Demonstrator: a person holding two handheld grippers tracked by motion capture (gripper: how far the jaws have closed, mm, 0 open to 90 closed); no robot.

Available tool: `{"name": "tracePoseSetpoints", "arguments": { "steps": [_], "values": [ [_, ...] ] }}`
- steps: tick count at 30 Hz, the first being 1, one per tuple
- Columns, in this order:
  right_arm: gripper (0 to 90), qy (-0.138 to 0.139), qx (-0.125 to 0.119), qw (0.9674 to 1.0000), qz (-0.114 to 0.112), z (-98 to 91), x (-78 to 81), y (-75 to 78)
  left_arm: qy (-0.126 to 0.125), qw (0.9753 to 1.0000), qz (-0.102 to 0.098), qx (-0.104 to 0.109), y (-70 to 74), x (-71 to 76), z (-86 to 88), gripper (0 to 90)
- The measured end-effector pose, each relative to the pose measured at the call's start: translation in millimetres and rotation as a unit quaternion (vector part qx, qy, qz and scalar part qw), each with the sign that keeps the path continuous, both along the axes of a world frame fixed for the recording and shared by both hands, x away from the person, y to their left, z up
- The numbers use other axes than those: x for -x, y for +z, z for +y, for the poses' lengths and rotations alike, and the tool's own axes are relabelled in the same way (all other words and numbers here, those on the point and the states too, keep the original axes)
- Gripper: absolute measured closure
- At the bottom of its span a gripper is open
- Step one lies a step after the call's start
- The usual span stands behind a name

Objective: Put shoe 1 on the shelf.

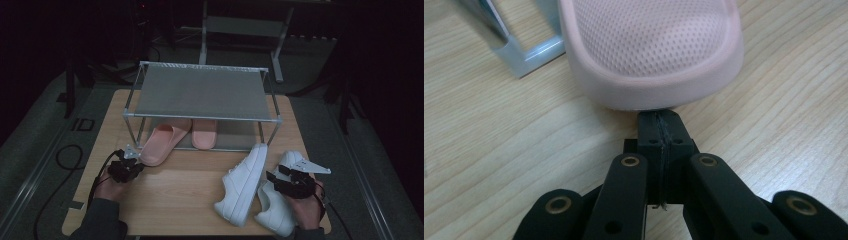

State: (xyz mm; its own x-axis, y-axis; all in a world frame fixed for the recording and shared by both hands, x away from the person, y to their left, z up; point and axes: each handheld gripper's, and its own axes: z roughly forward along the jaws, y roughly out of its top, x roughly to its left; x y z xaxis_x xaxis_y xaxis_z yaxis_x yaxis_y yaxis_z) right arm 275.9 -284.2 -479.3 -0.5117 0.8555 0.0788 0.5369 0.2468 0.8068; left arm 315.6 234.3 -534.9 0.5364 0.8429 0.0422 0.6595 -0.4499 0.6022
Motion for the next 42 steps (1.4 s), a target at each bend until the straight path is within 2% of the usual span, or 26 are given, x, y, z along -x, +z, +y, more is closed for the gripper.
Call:
{"name": "tracePoseSetpoints", "arguments": {
  "steps": [10, 19, 42],
  "values": [
    [42.2, 0.001, 0.001, 1.0, -0.001, 0.5, -0.1, -0.1, -0.031, 0.9995, 0.002, -0.003, 2.1, -3.0, -21.5, 89.3],
    [42.2, 0.001, 0.0, 1.0, 0.0, 0.0, 0.0, 0.0, -0.057, 0.9983, 0.002, -0.014, 2.5, -19.6, -47.0, 89.2],
    [42.2, 0.002, 0.0, 1.0, 0.0, -0.1, -0.1, -0.1, -0.084, 0.9962, -0.001, -0.021, 4.2, -53.1, -82.3, 88.4]
  ]
}}
